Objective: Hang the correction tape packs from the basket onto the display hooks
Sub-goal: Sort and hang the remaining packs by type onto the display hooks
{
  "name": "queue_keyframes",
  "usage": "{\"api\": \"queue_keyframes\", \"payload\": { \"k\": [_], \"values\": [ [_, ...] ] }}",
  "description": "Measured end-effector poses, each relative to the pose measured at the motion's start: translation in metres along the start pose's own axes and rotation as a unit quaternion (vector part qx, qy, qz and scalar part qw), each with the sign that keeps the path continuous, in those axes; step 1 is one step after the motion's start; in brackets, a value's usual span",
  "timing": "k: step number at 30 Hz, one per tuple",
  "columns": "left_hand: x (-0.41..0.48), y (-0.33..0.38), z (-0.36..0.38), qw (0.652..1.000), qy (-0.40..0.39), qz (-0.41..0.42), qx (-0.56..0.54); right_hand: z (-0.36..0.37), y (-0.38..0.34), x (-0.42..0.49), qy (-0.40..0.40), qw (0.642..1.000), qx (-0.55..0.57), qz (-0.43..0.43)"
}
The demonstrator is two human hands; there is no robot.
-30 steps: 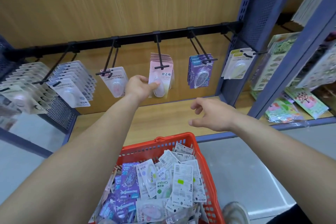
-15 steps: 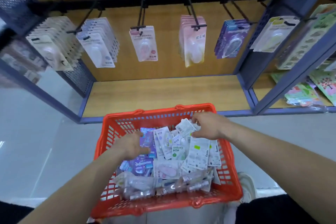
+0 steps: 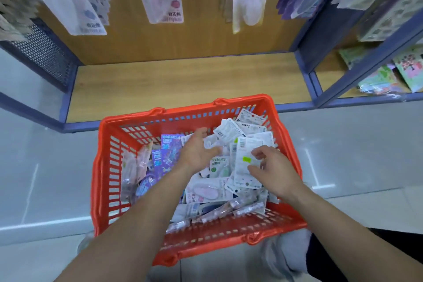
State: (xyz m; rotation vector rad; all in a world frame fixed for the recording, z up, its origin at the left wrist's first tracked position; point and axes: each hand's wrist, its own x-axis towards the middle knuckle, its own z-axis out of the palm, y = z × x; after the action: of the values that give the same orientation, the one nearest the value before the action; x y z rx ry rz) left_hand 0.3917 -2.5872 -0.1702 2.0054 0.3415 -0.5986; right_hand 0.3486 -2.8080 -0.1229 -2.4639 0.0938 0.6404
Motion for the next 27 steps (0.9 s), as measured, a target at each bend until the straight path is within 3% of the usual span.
{"api": "queue_keyframes", "payload": {
  "k": [6, 13, 18, 21, 27],
  "values": [
    [0.035, 0.012, 0.030, 0.995, -0.005, -0.001, -0.102, 0.006, 0.008, -0.029, 0.062, 0.991, 0.090, 0.073],
    [0.036, 0.006, 0.036, 0.987, -0.067, 0.003, -0.143, 0.008, 0.013, -0.034, 0.068, 0.989, 0.115, 0.059],
    [0.018, 0.005, -0.002, 0.987, 0.015, 0.025, -0.158, 0.006, 0.013, -0.027, 0.064, 0.983, 0.162, 0.058],
    [-0.001, 0.002, -0.029, 0.972, 0.044, 0.011, -0.231, 0.006, 0.001, -0.021, 0.066, 0.976, 0.203, 0.043],
    [-0.060, -0.001, -0.029, 0.954, 0.083, 0.035, -0.287, 0.020, -0.061, -0.013, -0.031, 0.945, 0.323, 0.029]
  ]
}}
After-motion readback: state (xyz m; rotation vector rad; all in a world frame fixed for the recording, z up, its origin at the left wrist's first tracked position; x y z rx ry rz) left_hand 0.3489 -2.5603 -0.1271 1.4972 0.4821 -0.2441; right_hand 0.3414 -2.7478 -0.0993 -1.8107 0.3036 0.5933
